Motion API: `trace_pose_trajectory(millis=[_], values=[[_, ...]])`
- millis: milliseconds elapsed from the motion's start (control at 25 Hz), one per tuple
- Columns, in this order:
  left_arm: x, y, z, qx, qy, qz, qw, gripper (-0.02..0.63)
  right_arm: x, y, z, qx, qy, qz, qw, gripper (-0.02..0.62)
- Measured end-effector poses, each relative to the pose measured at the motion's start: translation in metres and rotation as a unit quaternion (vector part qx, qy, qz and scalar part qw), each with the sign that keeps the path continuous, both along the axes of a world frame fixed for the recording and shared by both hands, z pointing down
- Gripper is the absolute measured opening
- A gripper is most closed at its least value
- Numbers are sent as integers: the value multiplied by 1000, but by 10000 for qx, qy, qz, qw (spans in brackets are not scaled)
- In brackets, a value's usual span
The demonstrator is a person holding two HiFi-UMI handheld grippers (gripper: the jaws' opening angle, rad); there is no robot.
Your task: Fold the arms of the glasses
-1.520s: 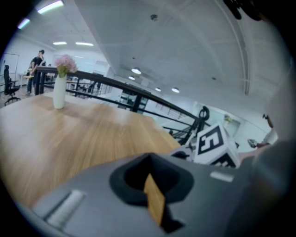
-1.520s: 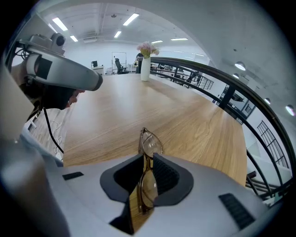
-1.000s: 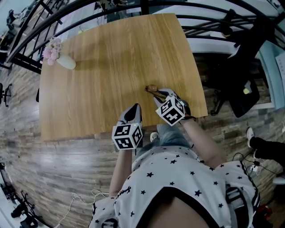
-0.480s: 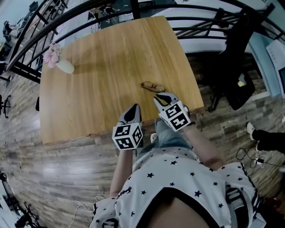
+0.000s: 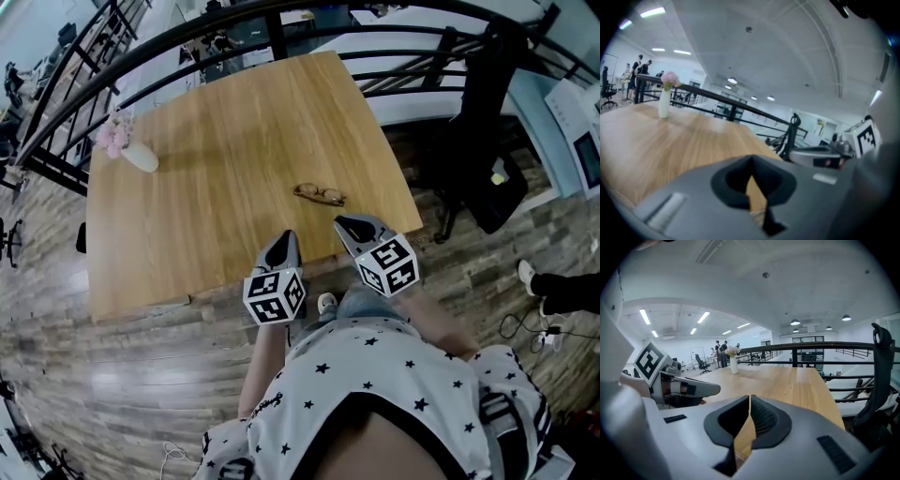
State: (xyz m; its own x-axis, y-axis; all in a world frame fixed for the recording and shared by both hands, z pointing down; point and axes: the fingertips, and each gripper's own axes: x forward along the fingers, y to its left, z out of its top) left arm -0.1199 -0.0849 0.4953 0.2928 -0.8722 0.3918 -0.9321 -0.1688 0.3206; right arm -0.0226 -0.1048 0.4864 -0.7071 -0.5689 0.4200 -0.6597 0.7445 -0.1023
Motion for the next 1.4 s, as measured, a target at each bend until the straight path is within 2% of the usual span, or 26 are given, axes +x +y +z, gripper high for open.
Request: trace_pose_trajectory(millis=[440,720,920,1200,1400], values=[[12,21,-14,83,-74,-236,9997,6,23,23,-20,192,-234,-104,9995,25],[33,56,-21,32,-59,-414,9991,6,43,56,-29,194,-340,-311,9988,25],[50,81,-29,186,-13,-599,9980,6,56,76,-39,307,-396,-431,9978,25],[73,106,-30,210,-36,-557,9982,6,73,99,-41,365,-453,-560,9967,25],[86,112,-33,217,-57,-502,9985,6,85,105,-43,380,-477,-483,9970,25]])
